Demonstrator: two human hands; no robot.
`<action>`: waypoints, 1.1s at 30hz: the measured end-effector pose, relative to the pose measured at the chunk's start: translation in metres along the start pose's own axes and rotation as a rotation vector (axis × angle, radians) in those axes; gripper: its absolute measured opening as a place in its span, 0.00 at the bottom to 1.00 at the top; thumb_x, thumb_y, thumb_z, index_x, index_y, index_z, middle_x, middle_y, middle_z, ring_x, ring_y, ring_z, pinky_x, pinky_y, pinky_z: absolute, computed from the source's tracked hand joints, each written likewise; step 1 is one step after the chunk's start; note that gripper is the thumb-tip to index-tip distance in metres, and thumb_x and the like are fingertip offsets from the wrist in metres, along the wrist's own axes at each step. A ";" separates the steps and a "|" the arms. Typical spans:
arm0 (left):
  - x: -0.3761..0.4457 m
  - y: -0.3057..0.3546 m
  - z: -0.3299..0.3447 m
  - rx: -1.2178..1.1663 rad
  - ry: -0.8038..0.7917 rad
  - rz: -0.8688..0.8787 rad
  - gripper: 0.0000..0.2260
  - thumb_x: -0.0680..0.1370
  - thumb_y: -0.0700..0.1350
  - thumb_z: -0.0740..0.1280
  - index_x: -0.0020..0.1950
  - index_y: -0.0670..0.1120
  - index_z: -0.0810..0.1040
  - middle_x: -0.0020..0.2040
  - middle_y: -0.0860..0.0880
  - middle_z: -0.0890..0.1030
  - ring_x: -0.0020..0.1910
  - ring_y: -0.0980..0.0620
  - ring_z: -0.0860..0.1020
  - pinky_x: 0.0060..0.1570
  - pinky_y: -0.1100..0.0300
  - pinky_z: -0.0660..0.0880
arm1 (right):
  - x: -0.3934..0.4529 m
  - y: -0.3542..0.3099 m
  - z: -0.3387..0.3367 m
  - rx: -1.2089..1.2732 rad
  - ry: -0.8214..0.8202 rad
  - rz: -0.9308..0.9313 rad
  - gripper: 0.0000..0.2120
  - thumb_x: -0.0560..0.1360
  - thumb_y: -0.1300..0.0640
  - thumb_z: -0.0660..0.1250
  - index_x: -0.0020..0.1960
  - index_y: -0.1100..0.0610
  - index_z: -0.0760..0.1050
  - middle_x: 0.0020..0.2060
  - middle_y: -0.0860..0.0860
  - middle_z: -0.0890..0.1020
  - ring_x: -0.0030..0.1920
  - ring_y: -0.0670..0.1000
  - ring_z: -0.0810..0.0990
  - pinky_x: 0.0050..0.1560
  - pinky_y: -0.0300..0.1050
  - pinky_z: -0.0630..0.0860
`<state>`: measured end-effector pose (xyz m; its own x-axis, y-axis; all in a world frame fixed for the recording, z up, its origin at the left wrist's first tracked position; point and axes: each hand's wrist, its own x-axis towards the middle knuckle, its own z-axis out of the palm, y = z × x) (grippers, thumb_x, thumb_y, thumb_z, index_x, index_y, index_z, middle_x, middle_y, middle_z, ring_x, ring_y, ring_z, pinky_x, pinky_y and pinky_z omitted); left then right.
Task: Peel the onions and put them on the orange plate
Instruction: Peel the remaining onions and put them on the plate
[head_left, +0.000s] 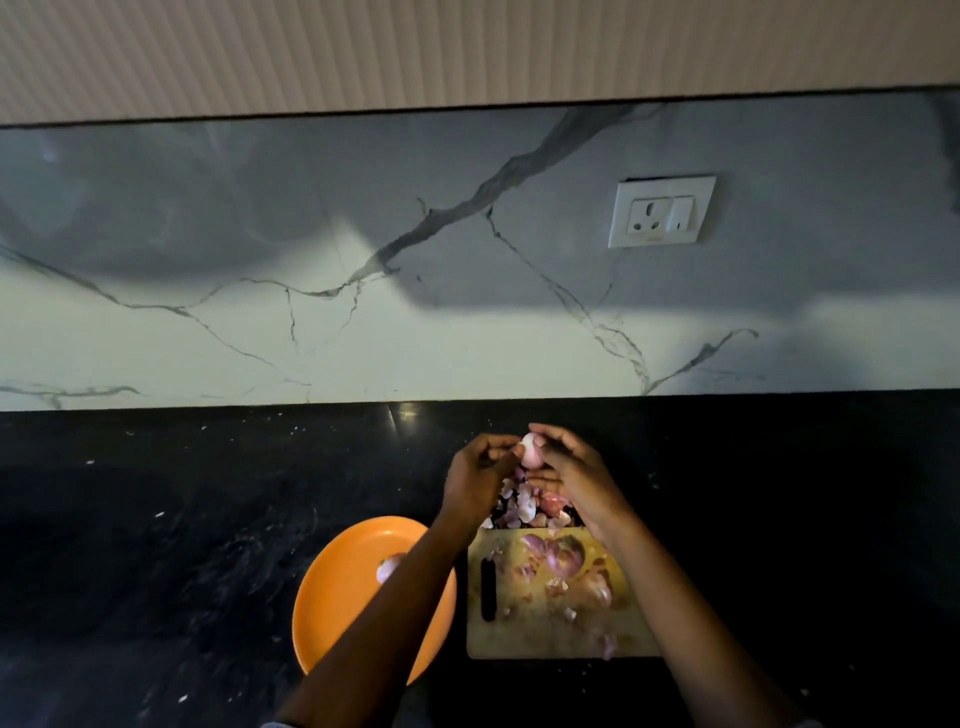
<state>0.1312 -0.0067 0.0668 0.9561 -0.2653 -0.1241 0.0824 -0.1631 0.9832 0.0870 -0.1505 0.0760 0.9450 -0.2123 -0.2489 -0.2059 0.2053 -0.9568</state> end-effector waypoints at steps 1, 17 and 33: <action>0.000 -0.002 0.000 -0.036 0.019 -0.019 0.05 0.79 0.40 0.69 0.53 0.46 0.83 0.46 0.50 0.86 0.47 0.54 0.84 0.51 0.56 0.81 | 0.000 0.001 0.001 -0.007 -0.004 0.000 0.10 0.83 0.57 0.64 0.62 0.51 0.78 0.56 0.58 0.84 0.51 0.56 0.86 0.51 0.48 0.83; 0.001 -0.017 0.004 0.089 0.163 -0.050 0.08 0.83 0.46 0.64 0.48 0.45 0.78 0.43 0.49 0.81 0.43 0.54 0.80 0.44 0.59 0.75 | -0.004 0.012 -0.008 0.160 0.036 0.001 0.12 0.81 0.55 0.66 0.64 0.53 0.77 0.58 0.57 0.82 0.51 0.53 0.86 0.49 0.43 0.81; -0.003 -0.034 0.003 0.124 0.034 -0.104 0.12 0.86 0.47 0.56 0.50 0.45 0.76 0.46 0.43 0.82 0.46 0.45 0.82 0.49 0.48 0.80 | 0.000 0.033 -0.014 -0.016 0.221 -0.086 0.12 0.76 0.58 0.73 0.56 0.46 0.80 0.56 0.51 0.84 0.57 0.50 0.83 0.60 0.52 0.81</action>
<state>0.1244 -0.0028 0.0333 0.9533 -0.2091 -0.2179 0.1482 -0.3047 0.9408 0.0766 -0.1572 0.0428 0.8812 -0.4324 -0.1914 -0.1325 0.1627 -0.9777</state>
